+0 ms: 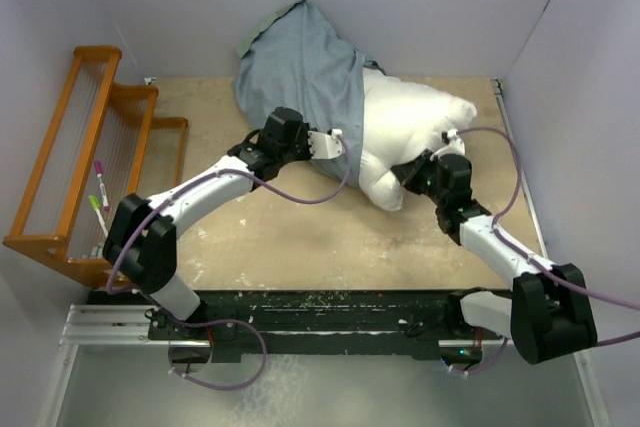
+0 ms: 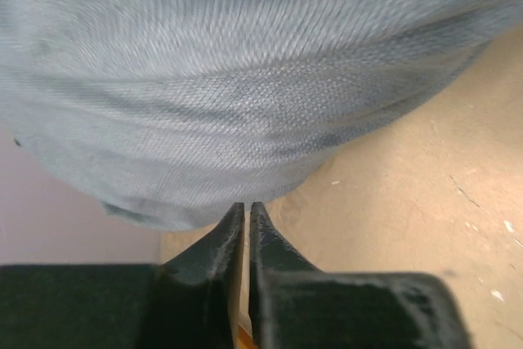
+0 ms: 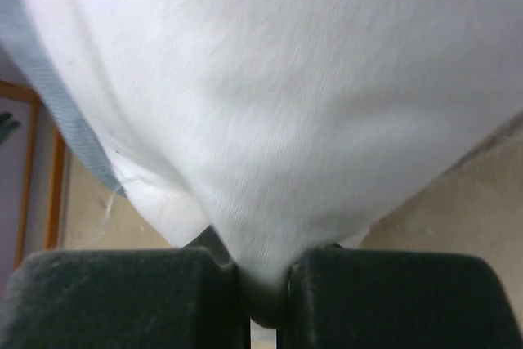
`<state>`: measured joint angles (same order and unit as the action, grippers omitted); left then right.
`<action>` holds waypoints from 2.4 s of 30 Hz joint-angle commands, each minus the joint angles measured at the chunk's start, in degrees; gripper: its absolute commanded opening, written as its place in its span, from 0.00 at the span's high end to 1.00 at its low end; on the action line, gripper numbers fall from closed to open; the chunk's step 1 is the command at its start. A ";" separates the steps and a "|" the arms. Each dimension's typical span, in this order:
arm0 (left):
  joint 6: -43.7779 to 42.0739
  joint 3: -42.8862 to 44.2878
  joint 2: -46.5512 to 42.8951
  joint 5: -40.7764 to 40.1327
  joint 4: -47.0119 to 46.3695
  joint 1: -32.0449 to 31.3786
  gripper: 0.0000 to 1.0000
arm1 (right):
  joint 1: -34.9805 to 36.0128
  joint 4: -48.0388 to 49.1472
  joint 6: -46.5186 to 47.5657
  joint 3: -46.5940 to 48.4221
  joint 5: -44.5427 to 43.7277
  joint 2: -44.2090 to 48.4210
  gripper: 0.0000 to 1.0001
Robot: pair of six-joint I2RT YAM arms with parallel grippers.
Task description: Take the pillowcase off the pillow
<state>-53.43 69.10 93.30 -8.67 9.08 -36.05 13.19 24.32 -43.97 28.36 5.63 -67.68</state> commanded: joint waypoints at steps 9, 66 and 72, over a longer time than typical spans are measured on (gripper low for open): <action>10.84 41.61 -8.07 16.48 32.67 0.28 0.66 | 10.93 -17.67 47.81 51.43 -8.51 5.55 1.00; -0.51 61.08 -9.58 24.21 79.60 7.54 0.33 | 49.31 -16.26 78.02 62.60 -5.13 -6.05 1.00; 3.29 61.72 -6.06 33.59 79.56 11.43 1.00 | 45.28 -0.66 63.81 51.70 -0.87 -0.56 1.00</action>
<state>-52.40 131.48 83.07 22.63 82.02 -27.83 60.34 3.42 31.22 81.21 0.75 -74.83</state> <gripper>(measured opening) 0.102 0.084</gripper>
